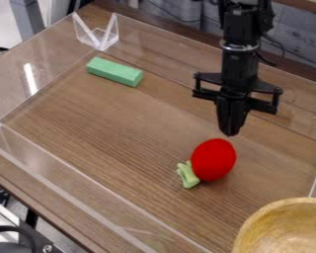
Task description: Move the red fruit to the left
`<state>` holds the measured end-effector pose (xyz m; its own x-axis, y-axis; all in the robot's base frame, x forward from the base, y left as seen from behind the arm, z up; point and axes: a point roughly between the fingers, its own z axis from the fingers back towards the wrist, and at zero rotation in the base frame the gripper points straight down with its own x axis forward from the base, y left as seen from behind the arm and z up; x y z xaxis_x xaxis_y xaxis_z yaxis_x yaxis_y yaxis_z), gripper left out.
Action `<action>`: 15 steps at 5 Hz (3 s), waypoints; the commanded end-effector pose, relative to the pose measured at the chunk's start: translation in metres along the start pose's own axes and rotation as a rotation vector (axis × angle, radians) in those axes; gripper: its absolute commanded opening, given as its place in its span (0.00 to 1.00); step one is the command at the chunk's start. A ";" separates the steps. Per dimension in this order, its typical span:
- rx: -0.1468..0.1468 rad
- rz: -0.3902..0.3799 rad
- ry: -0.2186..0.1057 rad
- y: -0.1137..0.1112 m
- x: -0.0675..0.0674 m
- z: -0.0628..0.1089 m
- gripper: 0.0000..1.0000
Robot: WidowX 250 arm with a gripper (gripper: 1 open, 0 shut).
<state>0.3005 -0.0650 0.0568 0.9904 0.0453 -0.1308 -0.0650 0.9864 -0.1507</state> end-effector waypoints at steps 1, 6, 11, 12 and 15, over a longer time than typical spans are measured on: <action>-0.011 -0.013 -0.074 -0.006 0.004 0.035 0.00; 0.038 -0.228 0.018 -0.013 0.005 0.033 1.00; 0.054 -0.112 0.076 -0.003 -0.007 -0.029 0.00; 0.041 -0.090 0.064 0.004 -0.013 -0.018 0.00; -0.023 -0.017 -0.040 0.016 -0.021 0.040 0.00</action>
<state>0.2801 -0.0454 0.0808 0.9892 0.0313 -0.1429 -0.0552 0.9845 -0.1664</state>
